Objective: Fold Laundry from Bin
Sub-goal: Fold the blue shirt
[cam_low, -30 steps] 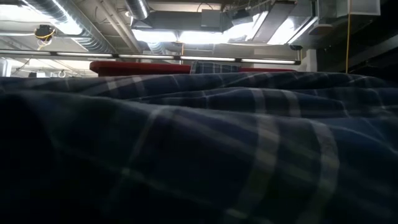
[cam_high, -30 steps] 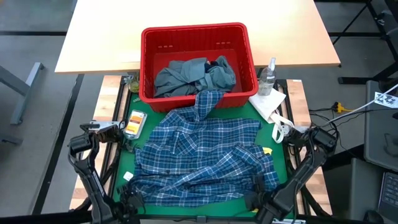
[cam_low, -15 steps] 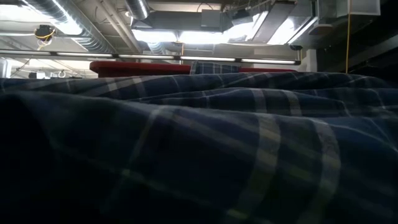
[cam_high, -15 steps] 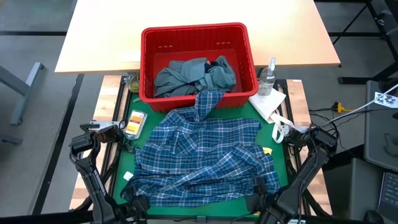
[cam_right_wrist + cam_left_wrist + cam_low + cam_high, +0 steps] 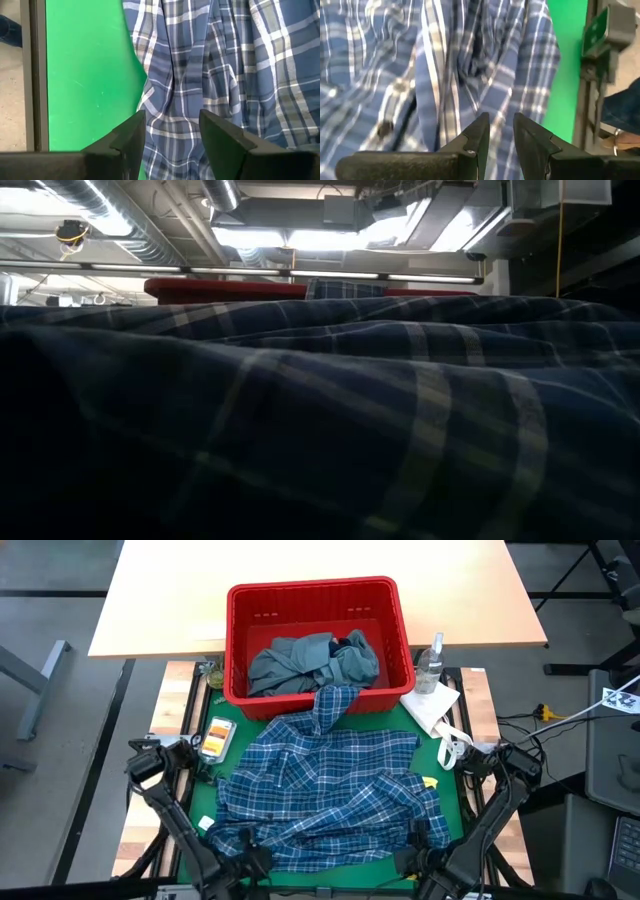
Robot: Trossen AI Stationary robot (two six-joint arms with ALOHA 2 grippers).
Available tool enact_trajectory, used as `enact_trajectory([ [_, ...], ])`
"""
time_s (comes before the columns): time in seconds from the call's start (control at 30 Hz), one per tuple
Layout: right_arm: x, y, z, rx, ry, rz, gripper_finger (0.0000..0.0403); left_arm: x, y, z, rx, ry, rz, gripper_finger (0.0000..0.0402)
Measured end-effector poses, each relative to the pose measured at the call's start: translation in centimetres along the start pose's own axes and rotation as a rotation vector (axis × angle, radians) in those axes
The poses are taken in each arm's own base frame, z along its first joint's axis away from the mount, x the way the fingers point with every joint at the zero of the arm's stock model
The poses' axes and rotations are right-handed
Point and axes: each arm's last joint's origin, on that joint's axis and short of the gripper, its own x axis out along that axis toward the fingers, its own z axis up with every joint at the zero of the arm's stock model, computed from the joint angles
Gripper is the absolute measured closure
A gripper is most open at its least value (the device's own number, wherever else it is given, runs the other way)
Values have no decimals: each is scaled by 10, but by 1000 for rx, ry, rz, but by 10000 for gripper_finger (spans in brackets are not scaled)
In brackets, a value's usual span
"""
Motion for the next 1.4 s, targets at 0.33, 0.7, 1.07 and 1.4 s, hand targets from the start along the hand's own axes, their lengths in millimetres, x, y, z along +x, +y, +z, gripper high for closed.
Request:
enact_trajectory([
  [0.33, 0, 0, 0, -6, -1, 0, 217, 32, 7, 42, 85, -18, -66, 317],
  [0.7, 0, 0, 1, -5, -4, 4, 217, 48, 16, 60, 77, 3, -81, 317],
  [1.07, 0, 1, 2, -2, -31, -4, 217, 78, 7, 43, 146, 36, -62, 318],
  [1.4, 0, 1, 3, 1, -46, -2, 217, 94, 16, 49, 129, 52, -21, 322],
])
